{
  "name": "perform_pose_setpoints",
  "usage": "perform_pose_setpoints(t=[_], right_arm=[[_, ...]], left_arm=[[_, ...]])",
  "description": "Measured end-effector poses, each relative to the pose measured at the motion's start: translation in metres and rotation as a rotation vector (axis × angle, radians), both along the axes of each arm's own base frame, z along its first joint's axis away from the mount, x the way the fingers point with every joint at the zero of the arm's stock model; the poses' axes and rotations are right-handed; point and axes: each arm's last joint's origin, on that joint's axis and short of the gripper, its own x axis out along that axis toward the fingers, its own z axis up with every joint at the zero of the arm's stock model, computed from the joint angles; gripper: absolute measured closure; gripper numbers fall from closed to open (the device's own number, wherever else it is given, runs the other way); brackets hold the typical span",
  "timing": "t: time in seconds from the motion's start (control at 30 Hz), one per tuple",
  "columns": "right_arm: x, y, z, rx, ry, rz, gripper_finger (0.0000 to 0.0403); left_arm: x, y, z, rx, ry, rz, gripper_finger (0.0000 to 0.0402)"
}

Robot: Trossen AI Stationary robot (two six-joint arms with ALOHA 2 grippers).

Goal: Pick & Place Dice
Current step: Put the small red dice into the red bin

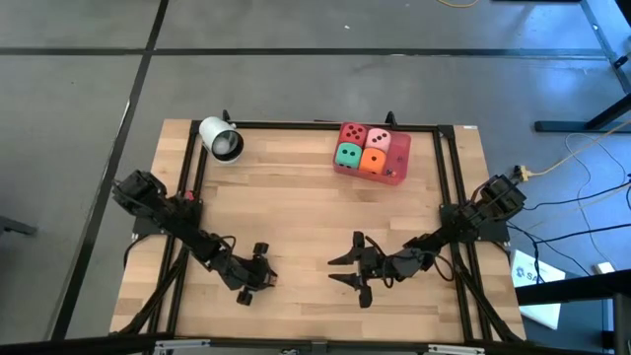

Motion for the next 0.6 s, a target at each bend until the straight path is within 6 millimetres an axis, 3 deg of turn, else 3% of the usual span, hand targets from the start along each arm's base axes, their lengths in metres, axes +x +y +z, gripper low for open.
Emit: perform_pose_setpoints(t=[0.6], right_arm=[[0.0,0.0,-0.0002,-0.004,0.001,0.0,0.0243]], left_arm=[[-0.0023,0.0018,-0.0016,-0.017,0.051,0.019,0.0357]])
